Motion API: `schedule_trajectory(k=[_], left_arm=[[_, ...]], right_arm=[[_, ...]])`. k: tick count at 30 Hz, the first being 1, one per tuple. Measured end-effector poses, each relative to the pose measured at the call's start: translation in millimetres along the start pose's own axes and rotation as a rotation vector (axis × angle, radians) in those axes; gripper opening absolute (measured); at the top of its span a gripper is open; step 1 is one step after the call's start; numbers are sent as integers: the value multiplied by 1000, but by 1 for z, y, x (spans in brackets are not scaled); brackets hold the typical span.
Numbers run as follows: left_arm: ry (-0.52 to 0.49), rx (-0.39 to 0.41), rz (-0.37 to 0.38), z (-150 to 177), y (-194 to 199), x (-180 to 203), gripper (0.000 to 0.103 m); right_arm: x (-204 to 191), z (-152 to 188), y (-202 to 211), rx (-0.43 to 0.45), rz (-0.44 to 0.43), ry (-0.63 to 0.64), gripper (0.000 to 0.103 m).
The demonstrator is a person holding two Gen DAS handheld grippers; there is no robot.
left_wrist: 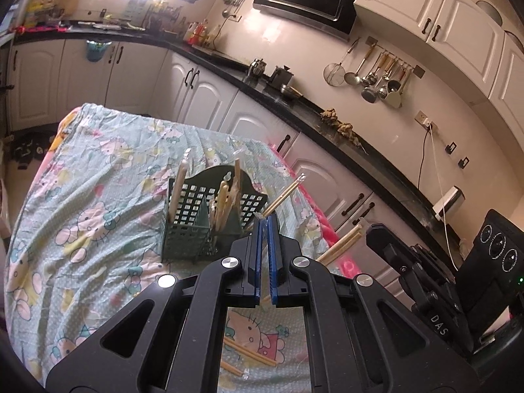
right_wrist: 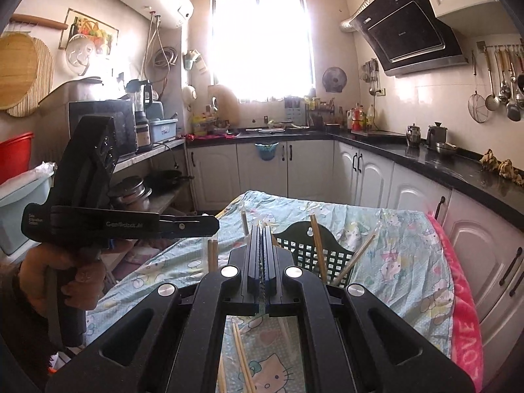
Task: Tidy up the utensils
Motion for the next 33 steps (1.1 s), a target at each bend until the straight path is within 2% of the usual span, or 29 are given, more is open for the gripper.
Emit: schedule_trajectory(k=[10,17,33], left_arm=[[-27,31,9,-14,7,19,1],[-42,63,21,-30,13,32,1],[-69,125,45,-69,17,57,1]], right_arm=[[-1,-13,11,40,-5,-8,2],[-1,-30,23,101,2,-15,2],[-1,-58,30,153,1,13,2]])
Point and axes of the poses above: each gripper's, at about its wrist camera, not at the fingertips, and y roughly against the way its jaws point, x to its right, z to its underside, the point moved 3 cm from there along -y, roughly the way its jaws point, and after that the axes turned 8 degrees about -z, right-handed, at the moved point
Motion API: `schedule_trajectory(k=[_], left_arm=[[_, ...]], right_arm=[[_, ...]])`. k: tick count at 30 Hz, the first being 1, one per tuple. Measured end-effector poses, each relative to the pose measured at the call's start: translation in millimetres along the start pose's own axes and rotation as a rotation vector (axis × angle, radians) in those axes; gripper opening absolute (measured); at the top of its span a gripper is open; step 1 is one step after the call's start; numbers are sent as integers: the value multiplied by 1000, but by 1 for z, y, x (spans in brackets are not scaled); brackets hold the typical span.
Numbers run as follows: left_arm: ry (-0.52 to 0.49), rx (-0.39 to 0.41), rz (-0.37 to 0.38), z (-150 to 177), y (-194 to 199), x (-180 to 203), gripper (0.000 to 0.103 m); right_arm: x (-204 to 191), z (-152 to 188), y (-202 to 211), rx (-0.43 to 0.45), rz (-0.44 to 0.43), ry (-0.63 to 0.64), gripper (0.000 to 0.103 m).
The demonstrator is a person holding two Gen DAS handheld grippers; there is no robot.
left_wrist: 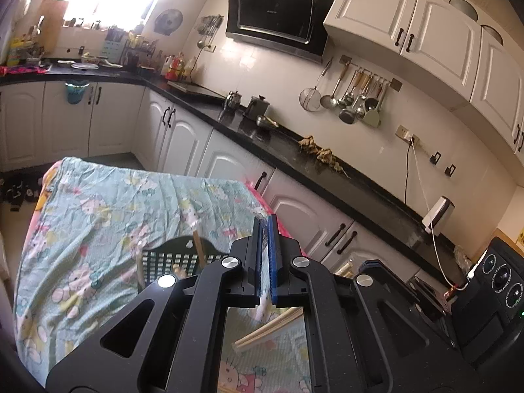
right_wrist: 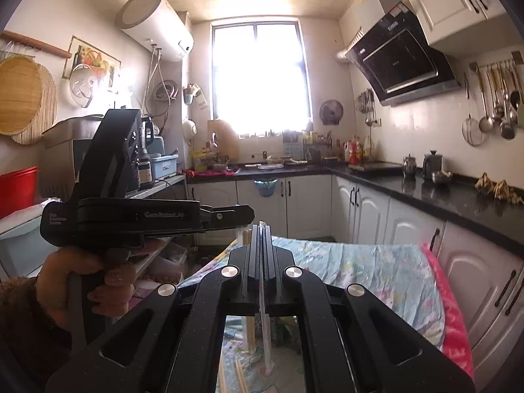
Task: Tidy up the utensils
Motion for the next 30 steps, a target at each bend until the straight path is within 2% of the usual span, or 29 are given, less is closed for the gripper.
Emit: schedule_trajectory(k=[19,30], left_arm=[[38,92,-29,-48,-16,-7,1],[60,133,-49,-67,-35,-19,1]], right_arm=[[11,-57,-29,50,52,71,2],[36,-65,-51,39,105,77,2]])
Point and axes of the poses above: each gripper's, at about its wrist camera, not at the fingertips, and y roughly against the way its jaws point, x to its right, z to its underside, the point moved 3 cm from there along -y, roughly the way its jaws point, and after that the axes turned 8 degrees about -z, right-handed, at the moved point
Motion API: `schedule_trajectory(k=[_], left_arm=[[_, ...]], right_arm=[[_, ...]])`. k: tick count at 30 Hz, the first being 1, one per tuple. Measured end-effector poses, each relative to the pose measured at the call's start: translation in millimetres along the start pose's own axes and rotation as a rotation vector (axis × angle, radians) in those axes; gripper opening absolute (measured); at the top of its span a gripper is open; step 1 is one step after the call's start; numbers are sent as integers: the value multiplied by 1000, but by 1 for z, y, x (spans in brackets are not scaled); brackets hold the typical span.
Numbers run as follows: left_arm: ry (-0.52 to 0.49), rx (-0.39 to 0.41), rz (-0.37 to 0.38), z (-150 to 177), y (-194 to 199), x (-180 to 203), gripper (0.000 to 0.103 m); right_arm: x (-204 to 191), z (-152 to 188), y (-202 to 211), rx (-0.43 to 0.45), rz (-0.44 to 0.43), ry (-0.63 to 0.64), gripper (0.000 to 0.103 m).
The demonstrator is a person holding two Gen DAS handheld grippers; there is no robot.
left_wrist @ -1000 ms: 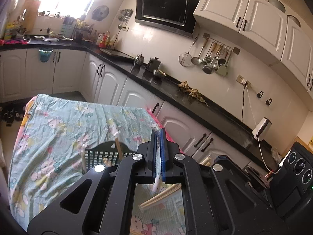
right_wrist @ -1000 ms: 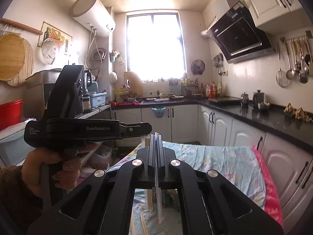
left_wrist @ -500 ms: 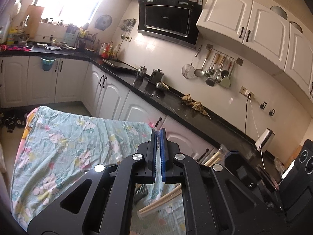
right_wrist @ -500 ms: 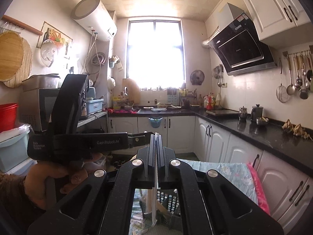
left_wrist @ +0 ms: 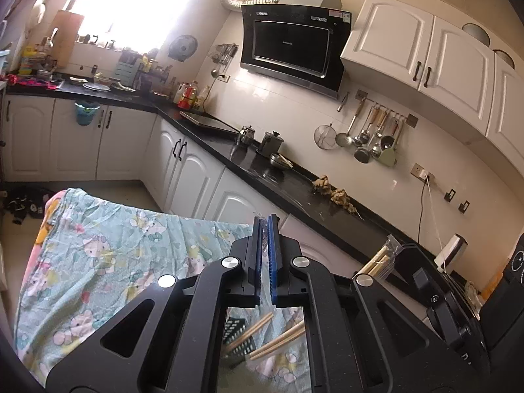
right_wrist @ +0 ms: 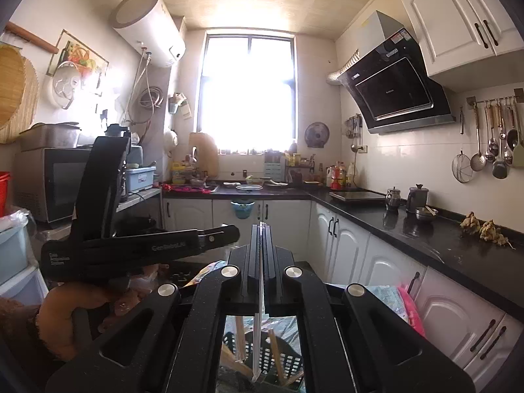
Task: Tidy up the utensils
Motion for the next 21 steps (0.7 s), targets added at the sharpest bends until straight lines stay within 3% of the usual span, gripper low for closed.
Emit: schedule_trajectory(k=[11,21], left_arm=[[6,67,-39,-13,-17,-21,1],[34,20,-50,16,-39,-47,1]], right_arm=[[22,16,-26,-31,23,-34,2],[35,49,-51,-85,38,-58,2]])
Point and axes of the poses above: each gripper's, at about its wrist camera, not at the fingertips, and y roughly against the way its jaws point, x to its right, z to its underside, the point moved 3 cm from there along -y, roughly the way its jaws point, and after that the axes turned 8 degrees about -z, right-handed, at the moved point
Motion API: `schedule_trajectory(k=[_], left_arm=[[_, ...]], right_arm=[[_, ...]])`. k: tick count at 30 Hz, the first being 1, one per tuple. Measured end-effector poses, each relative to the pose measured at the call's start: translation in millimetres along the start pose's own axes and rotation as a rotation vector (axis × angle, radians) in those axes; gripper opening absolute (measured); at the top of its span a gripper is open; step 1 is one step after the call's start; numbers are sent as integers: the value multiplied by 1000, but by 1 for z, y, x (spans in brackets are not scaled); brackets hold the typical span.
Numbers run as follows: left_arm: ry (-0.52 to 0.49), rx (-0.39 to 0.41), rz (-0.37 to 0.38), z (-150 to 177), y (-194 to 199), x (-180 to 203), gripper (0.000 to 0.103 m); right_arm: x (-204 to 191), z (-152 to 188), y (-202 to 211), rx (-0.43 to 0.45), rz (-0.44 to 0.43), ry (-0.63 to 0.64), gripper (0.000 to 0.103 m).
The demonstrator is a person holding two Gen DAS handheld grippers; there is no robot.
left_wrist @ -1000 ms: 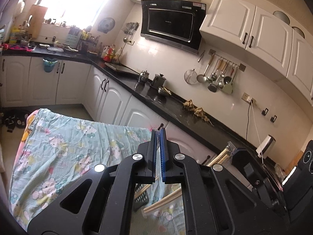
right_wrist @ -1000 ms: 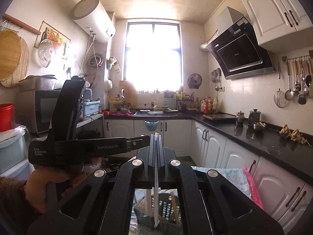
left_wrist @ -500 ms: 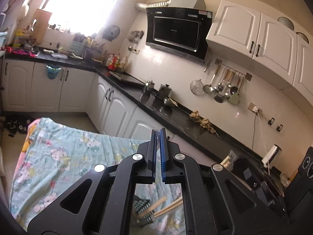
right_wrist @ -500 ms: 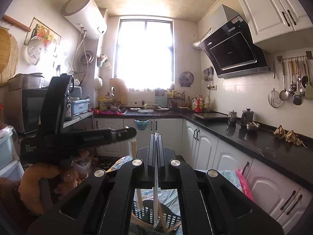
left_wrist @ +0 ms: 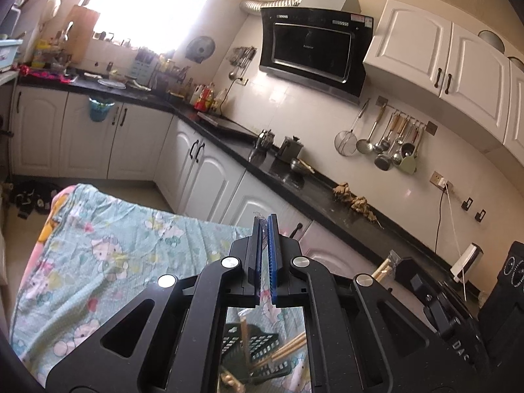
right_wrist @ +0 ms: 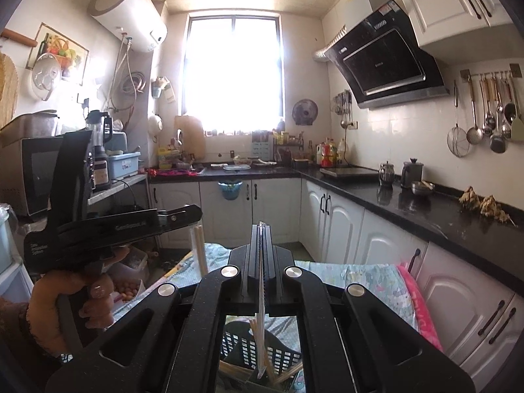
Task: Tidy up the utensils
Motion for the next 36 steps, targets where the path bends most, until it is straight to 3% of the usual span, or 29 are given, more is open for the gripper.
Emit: schedule_trajectory(k=[14,18,19,22,25,28,31,36], left_arm=[[-10,-88,-33,41,-9,-21,1],[-40,-117,-83,53,-7,-25,1],[-48,-119,-101,55,-6,-27,6],[-68,-112,-136,58,5,-31,35],[-67,-107,-152,59,15,-35,41],[-68,-101,-166,60,30,-39,53],[-78,-94,-173,61,47,-40,64],[-66,-90,-192,65,71,-47,78]], right_arm=[[15,52,-26,-107,56,-68,2],[21,70,-31,-167,85,-112,2],[21,74,-29,-182,95,-119,2],[21,83,-25,-203,105,-139,7],[21,87,-16,-205,108,-154,22],[13,90,-8,-220,103,-135,24],[4,91,0,-226,98,-107,36],[-16,92,15,-220,67,-73,48]])
Point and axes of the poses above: each gripper's, at about its wrist camera, not at the fingertips, and y roughly against the way its jaws point, x to its right, z to its underside, the point moved 3 cm from there along -y, roughly the way its jaws point, and after that the axes turned 8 degrees about -z, right-handed, at the moved point
